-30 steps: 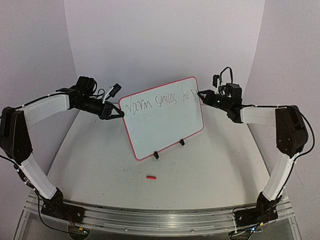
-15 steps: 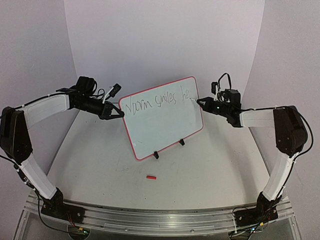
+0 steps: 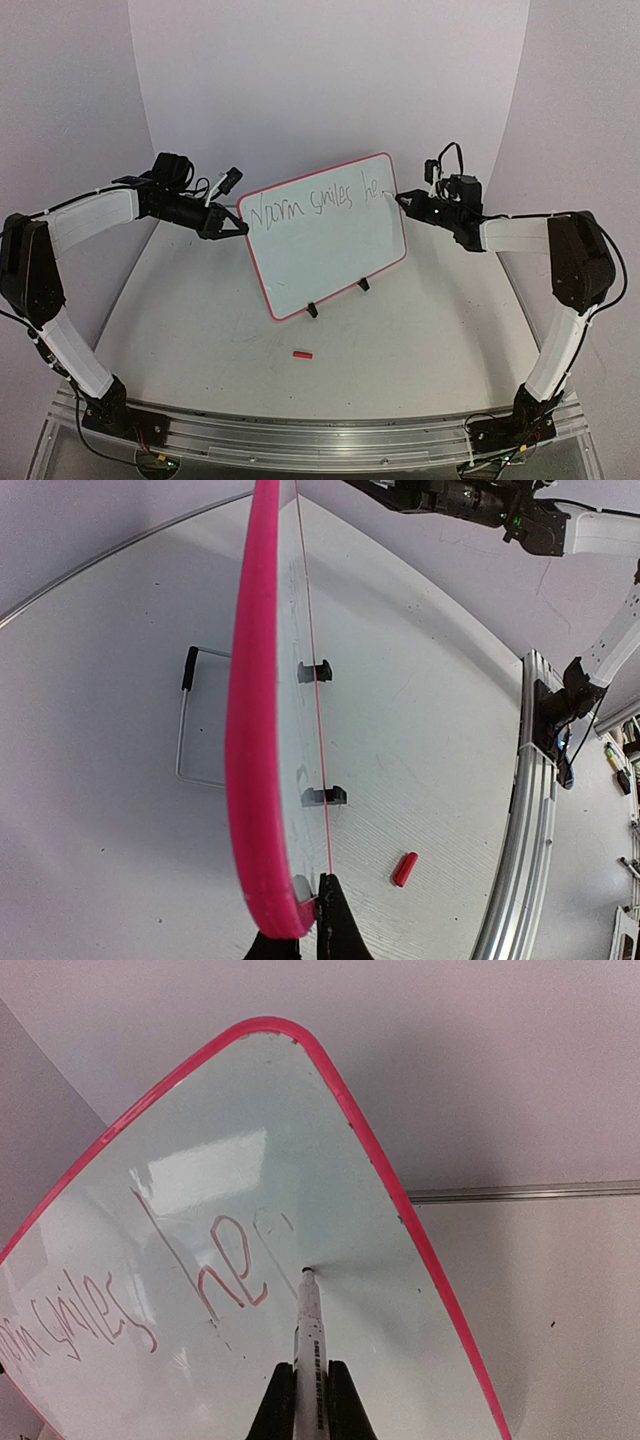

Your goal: Write a sentence on the whiteboard

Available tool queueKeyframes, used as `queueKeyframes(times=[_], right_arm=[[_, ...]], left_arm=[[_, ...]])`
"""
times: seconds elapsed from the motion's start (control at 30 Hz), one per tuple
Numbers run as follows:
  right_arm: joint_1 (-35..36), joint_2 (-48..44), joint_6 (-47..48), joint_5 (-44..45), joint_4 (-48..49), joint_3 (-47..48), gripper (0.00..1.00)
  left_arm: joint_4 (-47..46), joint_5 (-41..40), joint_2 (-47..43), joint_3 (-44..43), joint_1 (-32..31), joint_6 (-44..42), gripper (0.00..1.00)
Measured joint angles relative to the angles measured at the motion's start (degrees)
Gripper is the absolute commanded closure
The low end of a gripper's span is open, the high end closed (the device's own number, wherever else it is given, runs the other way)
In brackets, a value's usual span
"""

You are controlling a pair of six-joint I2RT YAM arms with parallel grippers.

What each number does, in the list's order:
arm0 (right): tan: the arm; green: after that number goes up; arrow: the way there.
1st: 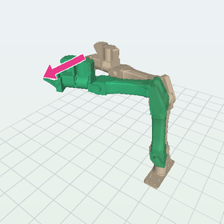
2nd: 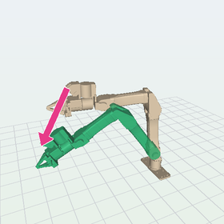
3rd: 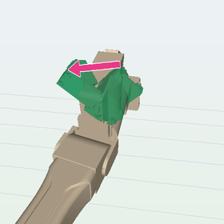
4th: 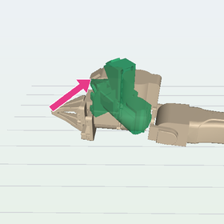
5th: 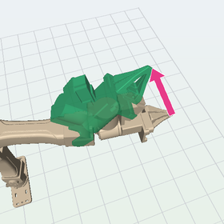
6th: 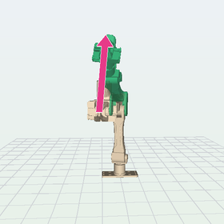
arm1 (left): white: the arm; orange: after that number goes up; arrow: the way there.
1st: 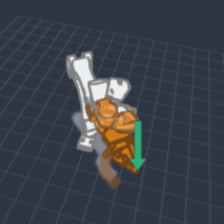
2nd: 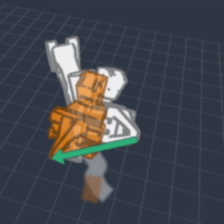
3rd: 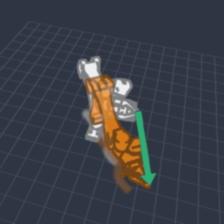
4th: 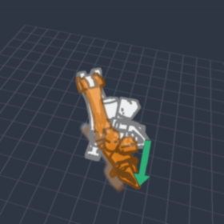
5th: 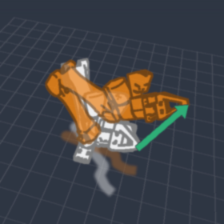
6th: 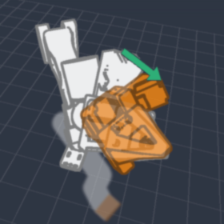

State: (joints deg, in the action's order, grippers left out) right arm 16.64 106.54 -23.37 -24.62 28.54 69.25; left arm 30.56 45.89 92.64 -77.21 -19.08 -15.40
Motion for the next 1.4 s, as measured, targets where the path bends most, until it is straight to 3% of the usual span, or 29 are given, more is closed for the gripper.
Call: queueKeyframes(times=[0.6, 1.4], right_arm=[[0.0, 0.3, 0.0, 0.8, 0.0, 2.9, 1.0], [0.0, 0.2, 0.7, 3.6, 0.3, -0.4, 1.0]], left_arm=[[0.0, 0.0, 0.0, 0.0, 0.0, 0.0, 1.0], [0.0, 0.0, 0.0, 0.0, 0.0, 0.0, 1.0]])
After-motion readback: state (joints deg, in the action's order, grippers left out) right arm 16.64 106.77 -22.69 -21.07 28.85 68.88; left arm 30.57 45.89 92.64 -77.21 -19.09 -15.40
